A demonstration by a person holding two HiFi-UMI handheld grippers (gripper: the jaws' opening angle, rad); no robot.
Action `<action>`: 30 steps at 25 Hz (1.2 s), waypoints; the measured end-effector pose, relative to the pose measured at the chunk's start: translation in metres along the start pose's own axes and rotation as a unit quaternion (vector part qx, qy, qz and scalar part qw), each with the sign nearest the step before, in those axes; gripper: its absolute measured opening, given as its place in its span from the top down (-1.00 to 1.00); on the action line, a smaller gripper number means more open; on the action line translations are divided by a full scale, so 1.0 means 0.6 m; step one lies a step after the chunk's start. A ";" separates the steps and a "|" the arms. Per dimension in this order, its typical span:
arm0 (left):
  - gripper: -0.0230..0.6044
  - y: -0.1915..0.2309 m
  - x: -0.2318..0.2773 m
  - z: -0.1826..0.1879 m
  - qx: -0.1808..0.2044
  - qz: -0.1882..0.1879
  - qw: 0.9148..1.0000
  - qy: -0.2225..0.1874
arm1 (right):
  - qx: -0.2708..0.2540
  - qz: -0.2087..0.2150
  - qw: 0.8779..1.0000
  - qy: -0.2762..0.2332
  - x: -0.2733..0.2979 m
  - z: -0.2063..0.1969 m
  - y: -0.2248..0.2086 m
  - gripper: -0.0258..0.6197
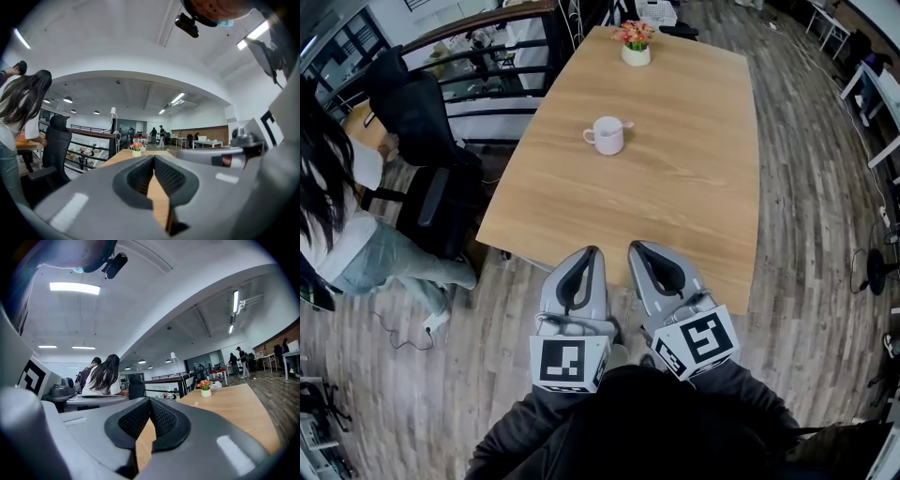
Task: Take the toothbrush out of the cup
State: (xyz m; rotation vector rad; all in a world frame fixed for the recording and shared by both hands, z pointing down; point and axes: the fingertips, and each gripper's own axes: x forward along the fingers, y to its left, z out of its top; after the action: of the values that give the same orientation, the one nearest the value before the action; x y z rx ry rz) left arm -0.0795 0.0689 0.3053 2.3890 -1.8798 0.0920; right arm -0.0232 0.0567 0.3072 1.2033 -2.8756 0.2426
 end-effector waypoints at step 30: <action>0.90 0.095 0.159 0.038 0.010 -0.014 1.000 -0.013 | -0.015 -0.011 1.000 -0.013 0.166 0.052 -0.081 0.92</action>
State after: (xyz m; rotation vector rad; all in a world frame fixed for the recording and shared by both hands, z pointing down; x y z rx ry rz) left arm -0.1124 -0.0393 0.2953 2.4401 -1.8633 0.0783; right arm -0.0575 -0.0518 0.2900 1.2430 -2.8755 0.1830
